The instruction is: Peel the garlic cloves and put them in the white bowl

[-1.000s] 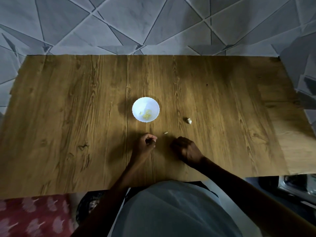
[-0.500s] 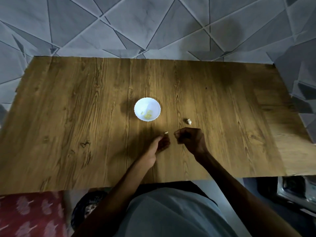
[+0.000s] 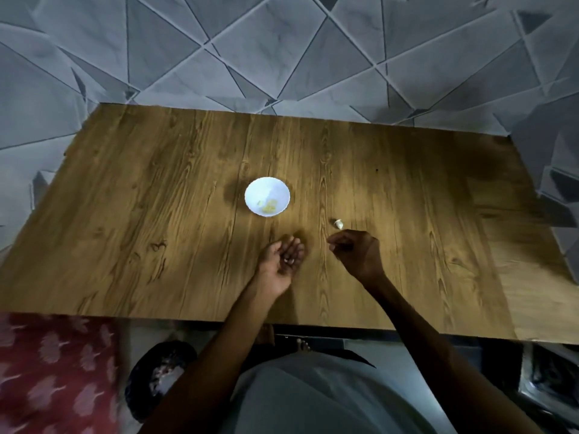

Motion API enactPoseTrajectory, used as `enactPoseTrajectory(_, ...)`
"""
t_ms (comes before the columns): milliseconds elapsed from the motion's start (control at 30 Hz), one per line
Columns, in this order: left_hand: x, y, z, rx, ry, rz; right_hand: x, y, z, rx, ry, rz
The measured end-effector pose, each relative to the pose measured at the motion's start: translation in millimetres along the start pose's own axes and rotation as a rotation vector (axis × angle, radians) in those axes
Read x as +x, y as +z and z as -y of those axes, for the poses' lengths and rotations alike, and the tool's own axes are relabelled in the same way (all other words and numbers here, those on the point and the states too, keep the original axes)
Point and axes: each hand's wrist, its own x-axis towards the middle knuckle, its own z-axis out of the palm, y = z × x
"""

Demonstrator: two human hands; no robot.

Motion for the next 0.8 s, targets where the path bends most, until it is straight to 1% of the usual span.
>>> enactPoseTrajectory(100, -1, -17, -12, -0.037, 0.039, -0.014, -4, -5, -18, -0.061, 0.062, 0.145)
enactPoseTrajectory(167, -3, -25, -19, -0.057, 0.059, -0.023, -8, -3, -24, -0.108, 0.047, 0.209)
enactPoseTrajectory(267, -9, -35, -25, -0.077, 0.099, -0.047, -12, 14, -26, -0.214, 0.003, 0.263)
enactPoseTrajectory(300, -11, -38, -27, -0.082, 0.113, -0.055, -14, 22, -27, -0.262, -0.033, 0.272)
enactPoseTrajectory(467, -19, -61, -29, -0.107, 0.156, -0.108, -31, 66, -12, -0.568, -0.326, 0.313)
enactPoseTrajectory(567, -25, -77, -28, -0.131, 0.178, -0.13, -46, 84, 6, -0.644, -0.48, 0.312)
enactPoseTrajectory(633, -28, -89, -29, -0.149, 0.189, -0.145, -50, 91, 12, -0.671, -0.517, 0.362)
enactPoseTrajectory(667, -29, -94, -30, -0.155, 0.194, -0.16, -49, 95, 13, -0.65, -0.509, 0.383)
enactPoseTrajectory(700, -32, -98, -31, -0.158, 0.199, -0.167, -46, 98, 14, -0.578, -0.463, 0.404)
enactPoseTrajectory(733, -32, -102, -33, -0.151, 0.202, -0.176, -43, 101, 16, -0.461, -0.383, 0.415)
enactPoseTrajectory(800, -38, -111, -36, -0.149, 0.204, -0.189, -45, 112, 34, -0.15, -0.2, 0.452)
